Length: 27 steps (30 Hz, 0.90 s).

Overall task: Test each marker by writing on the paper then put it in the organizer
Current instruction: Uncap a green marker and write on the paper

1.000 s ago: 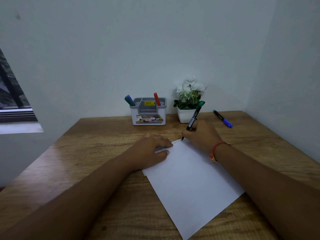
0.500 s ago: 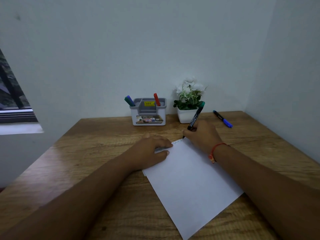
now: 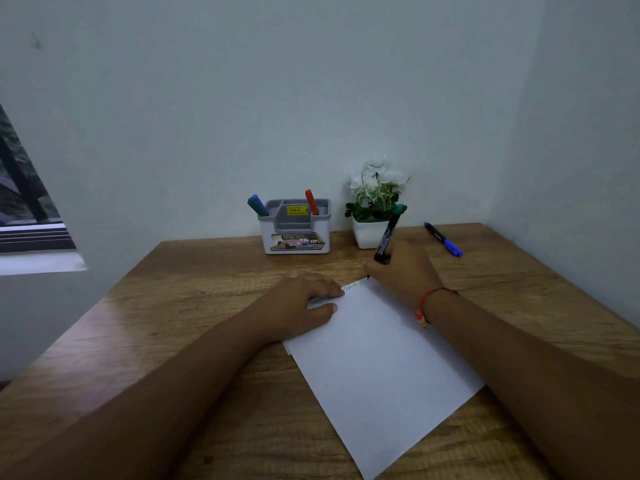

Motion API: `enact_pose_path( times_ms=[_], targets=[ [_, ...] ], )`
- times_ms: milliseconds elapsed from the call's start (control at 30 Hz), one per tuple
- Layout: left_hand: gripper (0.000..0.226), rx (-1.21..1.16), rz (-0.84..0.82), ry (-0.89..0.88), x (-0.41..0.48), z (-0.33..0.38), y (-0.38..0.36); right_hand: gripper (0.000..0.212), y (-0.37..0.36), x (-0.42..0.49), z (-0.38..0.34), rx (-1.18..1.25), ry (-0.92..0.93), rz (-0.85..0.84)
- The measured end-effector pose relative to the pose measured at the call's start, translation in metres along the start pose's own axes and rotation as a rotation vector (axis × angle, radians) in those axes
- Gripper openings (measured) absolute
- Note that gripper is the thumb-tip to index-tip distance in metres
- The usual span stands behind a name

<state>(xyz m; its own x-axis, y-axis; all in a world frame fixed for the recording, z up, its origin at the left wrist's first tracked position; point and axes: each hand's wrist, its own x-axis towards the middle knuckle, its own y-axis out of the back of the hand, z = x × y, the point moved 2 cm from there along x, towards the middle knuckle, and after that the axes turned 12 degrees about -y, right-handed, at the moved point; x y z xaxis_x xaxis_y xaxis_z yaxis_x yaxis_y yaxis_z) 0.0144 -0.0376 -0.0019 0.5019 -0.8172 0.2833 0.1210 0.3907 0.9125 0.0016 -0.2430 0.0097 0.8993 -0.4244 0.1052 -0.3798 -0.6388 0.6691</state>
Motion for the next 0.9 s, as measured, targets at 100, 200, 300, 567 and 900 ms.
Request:
enact_pose_path(
  times_ms=[100, 200, 300, 567, 900],
  targets=[
    [0.033, -0.002, 0.033, 0.006, -0.001, 0.001, 0.004, 0.019, 0.007, 0.004, 0.005, 0.170, -0.007, 0.022],
    [0.025, 0.004, 0.278, 0.134, -0.003, -0.001, 0.022, 0.009, 0.014, 0.006, 0.004, 0.270, 0.014, 0.024],
    [0.025, 0.046, 0.448, 0.324, -0.009, -0.015, 0.034, 0.011, 0.016, 0.001, 0.000, 0.406, 0.012, -0.037],
    [0.040, 0.173, 0.159, 0.409, -0.009, -0.035, 0.028, 0.020, 0.010, -0.015, -0.017, 0.586, -0.153, -0.285],
    [0.029, 0.080, 0.243, 0.320, -0.008, -0.027, 0.031, 0.012, 0.017, -0.023, -0.017, 0.614, 0.003, -0.293]
  ],
)
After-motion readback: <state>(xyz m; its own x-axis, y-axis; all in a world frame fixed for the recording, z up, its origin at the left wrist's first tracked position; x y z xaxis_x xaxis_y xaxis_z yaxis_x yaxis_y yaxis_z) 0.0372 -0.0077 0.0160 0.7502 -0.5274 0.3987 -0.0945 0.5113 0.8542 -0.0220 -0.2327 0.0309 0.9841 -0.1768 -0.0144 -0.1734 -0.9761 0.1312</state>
